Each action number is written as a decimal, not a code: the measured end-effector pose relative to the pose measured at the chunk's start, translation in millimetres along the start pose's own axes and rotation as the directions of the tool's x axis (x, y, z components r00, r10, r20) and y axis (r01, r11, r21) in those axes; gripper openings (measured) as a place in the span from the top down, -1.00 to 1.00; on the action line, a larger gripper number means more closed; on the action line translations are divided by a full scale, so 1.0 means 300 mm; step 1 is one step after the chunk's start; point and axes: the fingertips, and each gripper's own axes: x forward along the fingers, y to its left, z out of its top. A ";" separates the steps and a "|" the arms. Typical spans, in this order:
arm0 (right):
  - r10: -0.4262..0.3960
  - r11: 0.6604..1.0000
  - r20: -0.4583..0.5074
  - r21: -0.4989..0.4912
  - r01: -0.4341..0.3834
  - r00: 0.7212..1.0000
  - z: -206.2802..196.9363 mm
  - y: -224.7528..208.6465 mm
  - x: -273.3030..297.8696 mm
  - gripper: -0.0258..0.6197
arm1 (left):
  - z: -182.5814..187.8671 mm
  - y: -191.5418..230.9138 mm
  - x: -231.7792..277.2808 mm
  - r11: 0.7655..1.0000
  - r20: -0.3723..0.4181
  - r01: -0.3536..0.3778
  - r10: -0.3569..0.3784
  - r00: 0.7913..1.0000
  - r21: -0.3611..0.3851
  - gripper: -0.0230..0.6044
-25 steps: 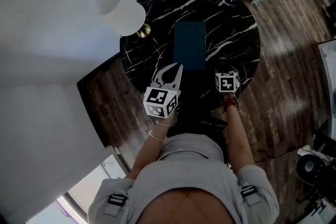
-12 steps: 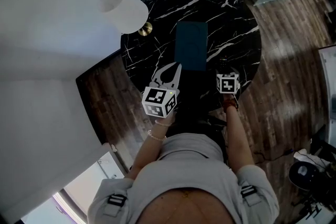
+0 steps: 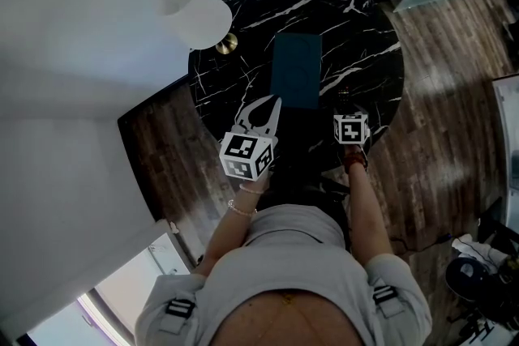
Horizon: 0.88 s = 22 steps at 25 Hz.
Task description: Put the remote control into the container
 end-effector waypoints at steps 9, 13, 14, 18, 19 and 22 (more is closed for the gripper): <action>0.017 1.000 -0.006 -0.022 -0.018 1.000 -0.019 0.018 0.004 0.22 | -0.002 -0.008 -0.038 1.000 0.011 -0.011 0.011 1.000 0.002 0.92; 0.026 0.999 -0.010 -0.046 -0.027 1.000 -0.025 0.035 -0.005 0.22 | -0.006 -0.006 -0.059 1.000 0.015 -0.015 0.015 1.000 -0.003 0.92; 0.030 0.998 -0.008 -0.049 -0.030 1.000 -0.024 0.042 -0.009 0.22 | -0.007 -0.007 -0.064 1.000 0.016 -0.016 0.016 1.000 -0.005 0.92; 0.040 0.997 0.015 -0.074 -0.039 0.999 -0.006 0.062 -0.035 0.22 | -0.020 -0.013 -0.076 1.000 0.020 -0.014 0.014 1.000 -0.006 0.92; 0.044 0.996 0.023 -0.076 -0.042 0.999 0.001 0.067 -0.045 0.22 | -0.022 -0.016 -0.080 1.000 0.020 -0.012 0.012 1.000 -0.009 0.92; 0.056 0.996 0.045 -0.066 -0.053 0.997 0.017 0.083 -0.076 0.22 | -0.028 -0.025 -0.089 1.000 0.022 -0.005 0.006 1.000 -0.009 0.92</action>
